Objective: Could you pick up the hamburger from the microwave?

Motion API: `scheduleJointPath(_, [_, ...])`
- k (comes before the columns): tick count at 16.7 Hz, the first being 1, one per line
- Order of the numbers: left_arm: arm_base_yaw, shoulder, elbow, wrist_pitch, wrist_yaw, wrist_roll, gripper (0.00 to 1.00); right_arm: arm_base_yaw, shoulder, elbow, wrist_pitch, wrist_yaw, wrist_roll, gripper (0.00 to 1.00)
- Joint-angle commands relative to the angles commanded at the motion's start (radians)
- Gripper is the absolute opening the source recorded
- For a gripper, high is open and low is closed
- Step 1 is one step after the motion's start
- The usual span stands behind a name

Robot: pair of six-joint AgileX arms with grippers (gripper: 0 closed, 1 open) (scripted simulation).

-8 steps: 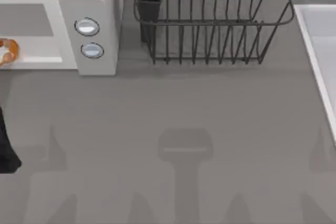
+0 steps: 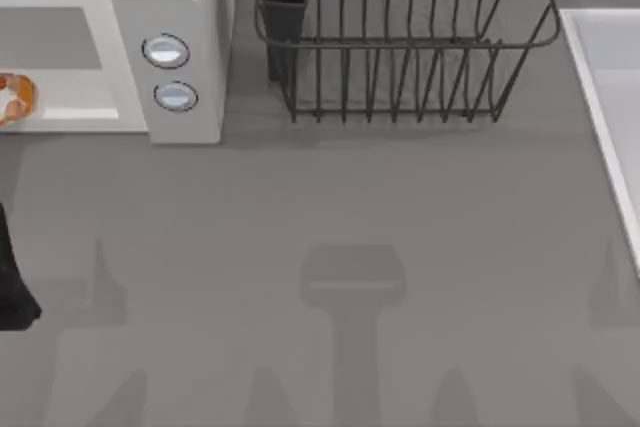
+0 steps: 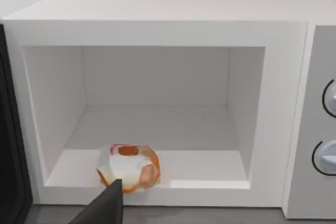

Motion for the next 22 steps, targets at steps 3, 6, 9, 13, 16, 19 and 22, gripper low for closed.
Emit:
scheduleJointPath(3, [0.000,0.000,0.000,0.000,0.000,0.000,1.00,0.000,0.000,0.000,0.000,0.000,0.000,1.00])
scheduleJointPath(6, [0.000,0.000,0.000,0.000,0.000,0.000,1.00,0.000,0.000,0.000,0.000,0.000,0.000,1.00])
scheduleJointPath(9, [0.000,0.000,0.000,0.000,0.000,0.000,1.00,0.000,0.000,0.000,0.000,0.000,0.000,1.00])
scheduleJointPath(13, [0.000,0.000,0.000,0.000,0.000,0.000,1.00,0.000,0.000,0.000,0.000,0.000,0.000,1.00])
scheduleJointPath(16, [0.000,0.000,0.000,0.000,0.000,0.000,1.00,0.000,0.000,0.000,0.000,0.000,0.000,1.00])
scheduleJointPath(19, [0.006,0.061,0.026,0.037,0.007,0.003,1.00,0.000,0.000,0.000,0.000,0.000,0.000,1.00])
scheduleJointPath(22, [0.021,0.215,0.087,0.124,0.024,0.010,1.00,0.000,0.000,0.000,0.000,0.000,0.000,1.00])
